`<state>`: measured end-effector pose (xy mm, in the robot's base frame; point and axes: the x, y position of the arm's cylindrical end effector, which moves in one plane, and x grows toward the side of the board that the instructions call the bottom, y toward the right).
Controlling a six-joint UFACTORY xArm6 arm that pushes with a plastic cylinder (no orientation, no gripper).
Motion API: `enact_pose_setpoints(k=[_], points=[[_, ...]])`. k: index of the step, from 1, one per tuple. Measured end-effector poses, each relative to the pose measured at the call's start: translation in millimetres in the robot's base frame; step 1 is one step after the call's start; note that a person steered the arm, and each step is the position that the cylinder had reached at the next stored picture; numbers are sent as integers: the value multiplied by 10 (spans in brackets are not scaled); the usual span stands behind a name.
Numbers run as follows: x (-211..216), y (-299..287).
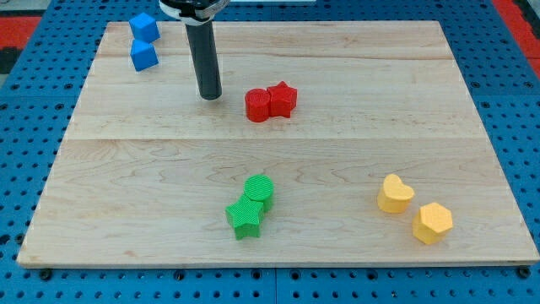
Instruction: Slightly slide the blue triangle to the top left side of the board
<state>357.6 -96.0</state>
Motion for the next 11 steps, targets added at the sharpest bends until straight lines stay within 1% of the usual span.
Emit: enact_pose_setpoints(k=[1,2,3,4,5,6,7,11], points=[[-86,-468],[-447,-741],[-587,-755],[-848,-1070],[-926,-1206],[-816,-1033],[-770,-1064],[-766,-845]])
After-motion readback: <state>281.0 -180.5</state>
